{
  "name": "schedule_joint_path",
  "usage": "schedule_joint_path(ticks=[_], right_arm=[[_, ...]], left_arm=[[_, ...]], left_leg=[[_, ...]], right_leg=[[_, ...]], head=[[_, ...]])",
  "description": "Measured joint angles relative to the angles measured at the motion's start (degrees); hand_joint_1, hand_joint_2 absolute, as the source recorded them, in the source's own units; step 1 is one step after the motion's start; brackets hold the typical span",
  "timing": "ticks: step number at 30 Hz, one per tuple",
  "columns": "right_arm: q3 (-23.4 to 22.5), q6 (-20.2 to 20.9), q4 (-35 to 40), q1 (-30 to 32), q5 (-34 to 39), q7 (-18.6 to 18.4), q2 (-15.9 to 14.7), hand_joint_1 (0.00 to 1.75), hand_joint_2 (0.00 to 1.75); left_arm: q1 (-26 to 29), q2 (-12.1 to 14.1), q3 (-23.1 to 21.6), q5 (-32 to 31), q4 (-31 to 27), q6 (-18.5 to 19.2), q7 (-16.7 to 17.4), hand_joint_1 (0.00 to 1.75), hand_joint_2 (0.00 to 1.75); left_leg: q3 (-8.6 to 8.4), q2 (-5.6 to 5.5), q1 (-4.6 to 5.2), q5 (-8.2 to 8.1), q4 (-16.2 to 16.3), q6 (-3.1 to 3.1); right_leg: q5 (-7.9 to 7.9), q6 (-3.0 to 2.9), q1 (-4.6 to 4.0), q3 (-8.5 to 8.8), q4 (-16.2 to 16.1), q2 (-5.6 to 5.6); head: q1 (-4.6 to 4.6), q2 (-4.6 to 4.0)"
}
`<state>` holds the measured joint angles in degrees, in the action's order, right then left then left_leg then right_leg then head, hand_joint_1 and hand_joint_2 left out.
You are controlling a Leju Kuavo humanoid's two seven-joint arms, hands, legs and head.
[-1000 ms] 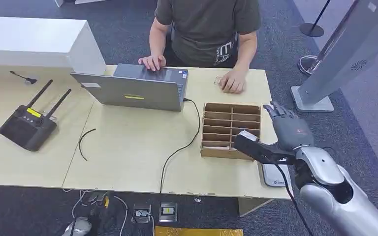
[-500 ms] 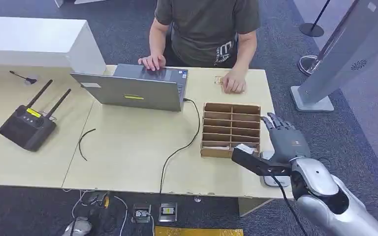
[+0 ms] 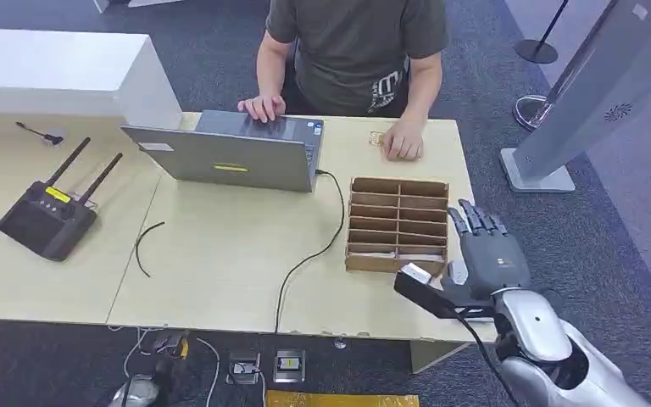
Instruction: Pass the card to the sensor for recognition and then transmit it.
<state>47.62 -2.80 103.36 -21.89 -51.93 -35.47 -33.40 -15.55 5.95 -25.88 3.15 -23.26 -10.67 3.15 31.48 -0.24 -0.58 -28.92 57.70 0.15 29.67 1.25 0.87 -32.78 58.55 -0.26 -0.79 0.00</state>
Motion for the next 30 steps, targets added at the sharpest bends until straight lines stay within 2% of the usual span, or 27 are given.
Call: schedule_joint_path(ticks=[6,30], right_arm=[[1.4,-6.2,-1.9,0.7,1.6,0.9,0.6,0.0,1.75],[6.0,-11.3,-7.4,0.1,5.5,1.4,3.3,0.0,1.75]], left_arm=[[0.0,0.0,0.0,0.7,0.0,0.5,0.0,0.0,0.0],[-0.1,0.0,-0.1,2.6,0.0,2.0,0.0,0.0,0.0]], left_leg=[[0.01,0.0,-0.02,0.0,0.0,0.0],[0.01,-0.01,-0.06,0.0,0.0,0.0]], right_leg=[[0.0,0.0,-0.01,0.0,0.0,0.0],[0.0,0.0,-0.05,0.01,0.0,-0.01]], head=[[0.02,0.0],[0.02,0.0]])
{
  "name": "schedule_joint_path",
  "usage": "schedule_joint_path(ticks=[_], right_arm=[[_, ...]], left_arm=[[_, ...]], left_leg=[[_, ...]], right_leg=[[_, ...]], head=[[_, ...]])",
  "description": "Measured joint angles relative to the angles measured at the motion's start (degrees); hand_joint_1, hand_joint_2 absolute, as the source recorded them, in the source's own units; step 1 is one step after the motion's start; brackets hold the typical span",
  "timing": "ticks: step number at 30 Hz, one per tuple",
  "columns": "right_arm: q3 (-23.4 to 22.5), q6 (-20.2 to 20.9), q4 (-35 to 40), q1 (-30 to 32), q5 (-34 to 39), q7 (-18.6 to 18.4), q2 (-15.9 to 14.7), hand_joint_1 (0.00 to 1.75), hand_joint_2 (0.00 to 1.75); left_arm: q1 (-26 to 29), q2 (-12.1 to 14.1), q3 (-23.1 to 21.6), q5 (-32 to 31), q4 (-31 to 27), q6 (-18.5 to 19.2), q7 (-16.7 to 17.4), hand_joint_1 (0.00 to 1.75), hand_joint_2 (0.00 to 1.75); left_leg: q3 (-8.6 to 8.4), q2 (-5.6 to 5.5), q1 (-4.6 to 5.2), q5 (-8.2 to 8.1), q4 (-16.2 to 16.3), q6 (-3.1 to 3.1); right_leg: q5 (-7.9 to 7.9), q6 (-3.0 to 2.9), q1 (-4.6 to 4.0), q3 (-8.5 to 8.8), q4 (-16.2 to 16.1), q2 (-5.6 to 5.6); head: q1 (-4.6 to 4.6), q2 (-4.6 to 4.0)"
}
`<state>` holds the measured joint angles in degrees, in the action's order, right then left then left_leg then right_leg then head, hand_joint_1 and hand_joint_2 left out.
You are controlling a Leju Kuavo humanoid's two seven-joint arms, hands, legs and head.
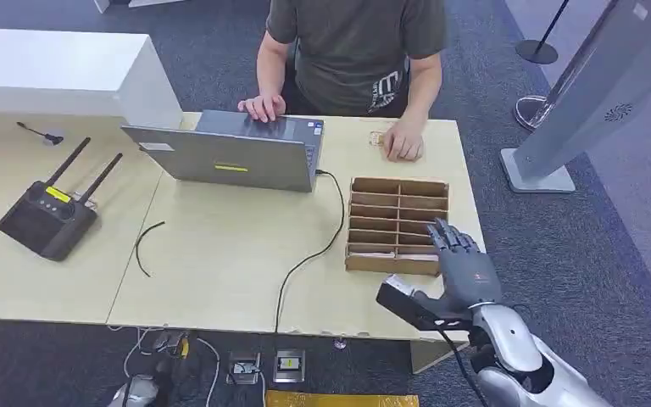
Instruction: Pass the card to the sensor for recognition and then transmit it.
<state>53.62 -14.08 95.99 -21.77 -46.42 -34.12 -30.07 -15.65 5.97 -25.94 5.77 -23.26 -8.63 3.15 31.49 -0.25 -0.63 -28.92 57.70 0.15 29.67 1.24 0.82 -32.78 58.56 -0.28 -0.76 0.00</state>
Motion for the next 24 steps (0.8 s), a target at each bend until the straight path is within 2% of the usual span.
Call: schedule_joint_path(ticks=[24], right_arm=[[2.0,-1.9,-6.0,-2.8,-2.1,1.8,3.6,0.0,1.75]], left_arm=[[-0.2,0.0,-0.8,1.5,0.0,0.4,0.2,0.0,0.0]], left_leg=[[0.0,-0.01,0.0,0.02,0.0,0.02]], right_leg=[[0.0,0.0,-0.01,-0.01,0.0,-0.01]], head=[[0.0,0.0]])
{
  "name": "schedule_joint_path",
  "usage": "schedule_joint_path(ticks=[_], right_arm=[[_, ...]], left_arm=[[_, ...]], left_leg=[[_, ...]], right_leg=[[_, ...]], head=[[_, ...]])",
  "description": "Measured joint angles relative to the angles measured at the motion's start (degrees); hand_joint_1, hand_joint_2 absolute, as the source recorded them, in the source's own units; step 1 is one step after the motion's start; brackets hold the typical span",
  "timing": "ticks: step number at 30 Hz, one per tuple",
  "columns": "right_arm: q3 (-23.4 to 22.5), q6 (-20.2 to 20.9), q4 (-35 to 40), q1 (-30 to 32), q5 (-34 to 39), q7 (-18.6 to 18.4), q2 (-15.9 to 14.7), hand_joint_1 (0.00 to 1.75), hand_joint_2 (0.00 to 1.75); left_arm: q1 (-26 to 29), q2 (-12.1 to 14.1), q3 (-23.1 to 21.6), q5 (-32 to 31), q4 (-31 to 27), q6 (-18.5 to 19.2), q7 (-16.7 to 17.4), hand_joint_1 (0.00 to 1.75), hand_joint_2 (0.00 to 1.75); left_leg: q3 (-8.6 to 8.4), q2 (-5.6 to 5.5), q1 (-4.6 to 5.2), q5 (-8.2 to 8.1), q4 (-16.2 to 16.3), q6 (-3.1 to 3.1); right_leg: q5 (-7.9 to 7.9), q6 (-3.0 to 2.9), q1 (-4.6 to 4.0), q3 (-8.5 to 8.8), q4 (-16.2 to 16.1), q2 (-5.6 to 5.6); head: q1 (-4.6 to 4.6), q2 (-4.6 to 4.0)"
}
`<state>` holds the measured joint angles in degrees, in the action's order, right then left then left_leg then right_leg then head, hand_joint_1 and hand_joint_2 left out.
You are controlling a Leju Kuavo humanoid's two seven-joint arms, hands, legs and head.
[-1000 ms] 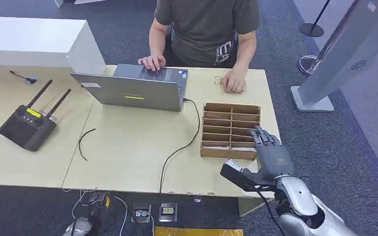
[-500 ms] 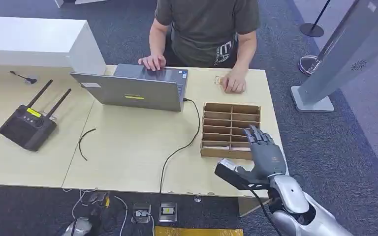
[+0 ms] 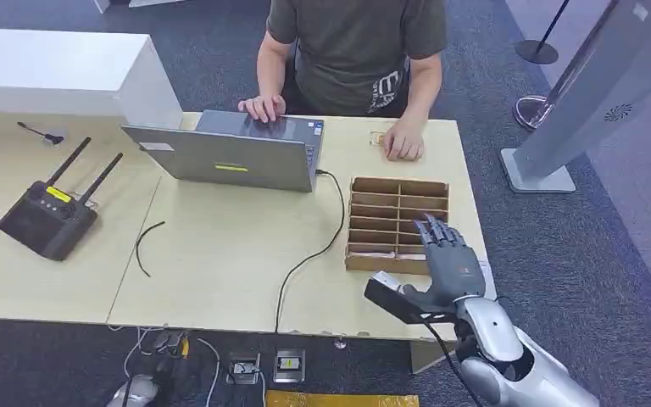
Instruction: Pass the card to the sensor for recognition and then transmit it.
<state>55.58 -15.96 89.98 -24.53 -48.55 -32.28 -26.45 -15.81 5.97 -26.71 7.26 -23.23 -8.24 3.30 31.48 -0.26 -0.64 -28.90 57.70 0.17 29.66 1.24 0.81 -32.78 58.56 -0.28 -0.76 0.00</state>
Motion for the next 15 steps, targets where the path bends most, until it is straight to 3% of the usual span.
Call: schedule_joint_path(ticks=[15], right_arm=[[0.0,0.5,-2.6,-0.4,-3.1,-1.3,0.5,0.0,1.75]], left_arm=[[-0.6,0.0,-1.6,0.8,0.6,0.0,0.0,0.0,0.0]], left_leg=[[0.0,0.0,0.0,0.02,0.0,0.02]], right_leg=[[0.0,0.0,0.0,-0.01,0.0,0.0]], head=[[0.0,0.0]])
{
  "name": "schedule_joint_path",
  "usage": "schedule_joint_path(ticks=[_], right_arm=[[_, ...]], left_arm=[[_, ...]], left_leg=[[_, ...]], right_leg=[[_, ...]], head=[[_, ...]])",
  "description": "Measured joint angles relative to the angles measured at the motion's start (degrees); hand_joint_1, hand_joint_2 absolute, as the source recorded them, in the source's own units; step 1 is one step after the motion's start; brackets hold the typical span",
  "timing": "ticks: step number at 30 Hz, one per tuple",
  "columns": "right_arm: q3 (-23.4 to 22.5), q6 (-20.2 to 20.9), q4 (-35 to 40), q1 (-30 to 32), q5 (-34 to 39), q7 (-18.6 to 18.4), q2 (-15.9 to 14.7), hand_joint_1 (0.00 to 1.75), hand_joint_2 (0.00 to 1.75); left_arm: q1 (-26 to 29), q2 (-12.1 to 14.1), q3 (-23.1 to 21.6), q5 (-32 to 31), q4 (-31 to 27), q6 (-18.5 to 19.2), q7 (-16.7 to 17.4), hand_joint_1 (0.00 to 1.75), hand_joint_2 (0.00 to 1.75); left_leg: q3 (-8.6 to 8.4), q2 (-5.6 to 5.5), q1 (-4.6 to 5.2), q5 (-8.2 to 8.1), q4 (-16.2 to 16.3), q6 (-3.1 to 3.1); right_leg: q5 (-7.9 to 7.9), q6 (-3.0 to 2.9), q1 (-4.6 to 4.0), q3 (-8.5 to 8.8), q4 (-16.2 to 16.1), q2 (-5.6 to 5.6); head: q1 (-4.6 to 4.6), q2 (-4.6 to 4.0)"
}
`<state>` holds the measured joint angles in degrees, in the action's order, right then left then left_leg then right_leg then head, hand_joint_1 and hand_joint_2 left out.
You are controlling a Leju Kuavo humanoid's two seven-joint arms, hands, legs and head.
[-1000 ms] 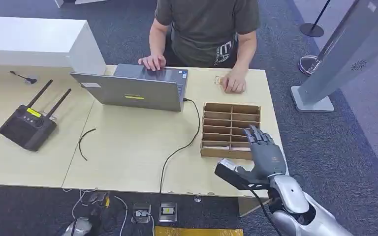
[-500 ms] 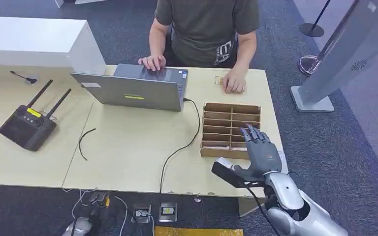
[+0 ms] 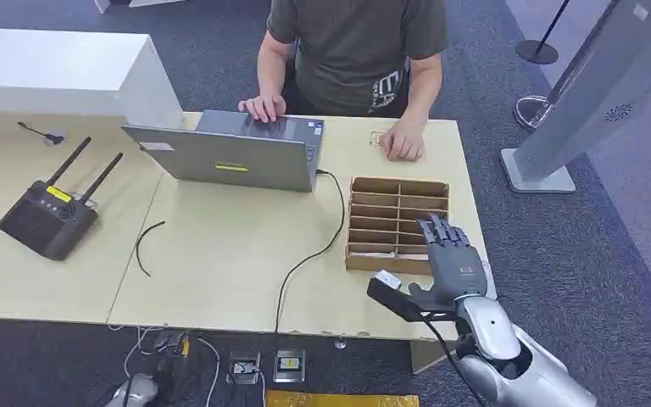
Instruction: Pass the card to the sensor for recognition and then transmit it.
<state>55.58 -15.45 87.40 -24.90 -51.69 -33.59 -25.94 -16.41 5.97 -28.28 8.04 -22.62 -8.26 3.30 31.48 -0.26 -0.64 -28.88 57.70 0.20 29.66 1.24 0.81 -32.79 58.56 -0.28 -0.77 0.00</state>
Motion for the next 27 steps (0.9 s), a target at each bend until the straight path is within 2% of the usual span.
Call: schedule_joint_path(ticks=[27], right_arm=[[0.0,-1.8,-4.9,0.0,0.0,0.8,0.9,0.0,1.75]], left_arm=[[-0.8,0.0,-2.6,0.4,0.3,0.4,0.5,0.0,0.0]], left_leg=[[0.01,0.0,0.0,0.01,0.0,0.01]], right_leg=[[-0.01,-0.01,0.0,-0.01,0.0,0.0]], head=[[-0.02,0.0]])
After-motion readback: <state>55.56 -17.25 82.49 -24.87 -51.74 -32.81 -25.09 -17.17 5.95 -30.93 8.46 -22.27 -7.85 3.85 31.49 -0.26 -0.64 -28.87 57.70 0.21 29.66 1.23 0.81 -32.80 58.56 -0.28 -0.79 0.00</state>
